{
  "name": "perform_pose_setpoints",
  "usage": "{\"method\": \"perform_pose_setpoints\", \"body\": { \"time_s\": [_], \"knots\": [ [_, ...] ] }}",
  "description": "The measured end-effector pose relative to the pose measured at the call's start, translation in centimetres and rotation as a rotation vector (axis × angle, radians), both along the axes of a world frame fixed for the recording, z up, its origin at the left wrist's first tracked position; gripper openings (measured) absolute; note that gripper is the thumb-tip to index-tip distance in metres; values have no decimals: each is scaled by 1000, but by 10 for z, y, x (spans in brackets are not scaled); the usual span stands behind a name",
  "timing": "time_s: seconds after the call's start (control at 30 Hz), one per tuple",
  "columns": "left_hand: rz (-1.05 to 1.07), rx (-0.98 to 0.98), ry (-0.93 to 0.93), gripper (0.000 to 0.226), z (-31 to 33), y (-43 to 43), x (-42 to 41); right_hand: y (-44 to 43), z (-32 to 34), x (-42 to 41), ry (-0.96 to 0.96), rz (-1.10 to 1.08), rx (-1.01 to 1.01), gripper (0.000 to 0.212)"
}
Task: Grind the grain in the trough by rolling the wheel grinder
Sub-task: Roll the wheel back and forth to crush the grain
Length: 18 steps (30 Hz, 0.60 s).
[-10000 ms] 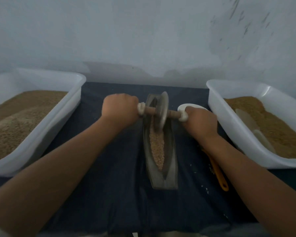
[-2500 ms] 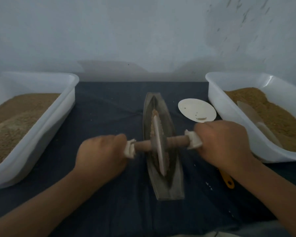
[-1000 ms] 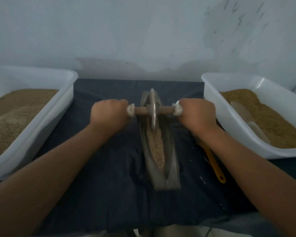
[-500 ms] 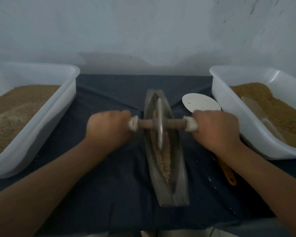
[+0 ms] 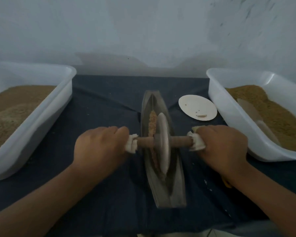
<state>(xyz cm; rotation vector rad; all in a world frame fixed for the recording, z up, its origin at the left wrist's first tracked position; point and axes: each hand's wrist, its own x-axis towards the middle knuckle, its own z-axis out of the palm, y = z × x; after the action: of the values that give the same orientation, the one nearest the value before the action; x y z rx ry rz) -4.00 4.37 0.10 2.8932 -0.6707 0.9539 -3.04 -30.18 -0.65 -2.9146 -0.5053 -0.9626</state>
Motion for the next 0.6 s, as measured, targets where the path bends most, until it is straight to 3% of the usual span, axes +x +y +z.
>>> {"method": "perform_pose_setpoints", "body": {
  "time_s": [0.17, 0.27, 0.4, 0.53, 0.6],
  "knots": [
    [216, -33, 75, 34, 14, -15, 78, 27, 23, 83, -48, -89, -52, 41],
    [287, 17, 174, 33, 41, -31, 110, 34, 33, 113, 107, -166, -16, 42],
    [250, 97, 278, 34, 43, -24, 76, 23, 32, 80, 309, -129, 39, 41],
    [127, 106, 189, 50, 22, -7, 9, 3, 29, 11, 335, 20, 41, 25],
    [97, 35, 171, 46, 13, -4, 6, 5, 31, 7, 229, 37, -11, 24]
  ]
}}
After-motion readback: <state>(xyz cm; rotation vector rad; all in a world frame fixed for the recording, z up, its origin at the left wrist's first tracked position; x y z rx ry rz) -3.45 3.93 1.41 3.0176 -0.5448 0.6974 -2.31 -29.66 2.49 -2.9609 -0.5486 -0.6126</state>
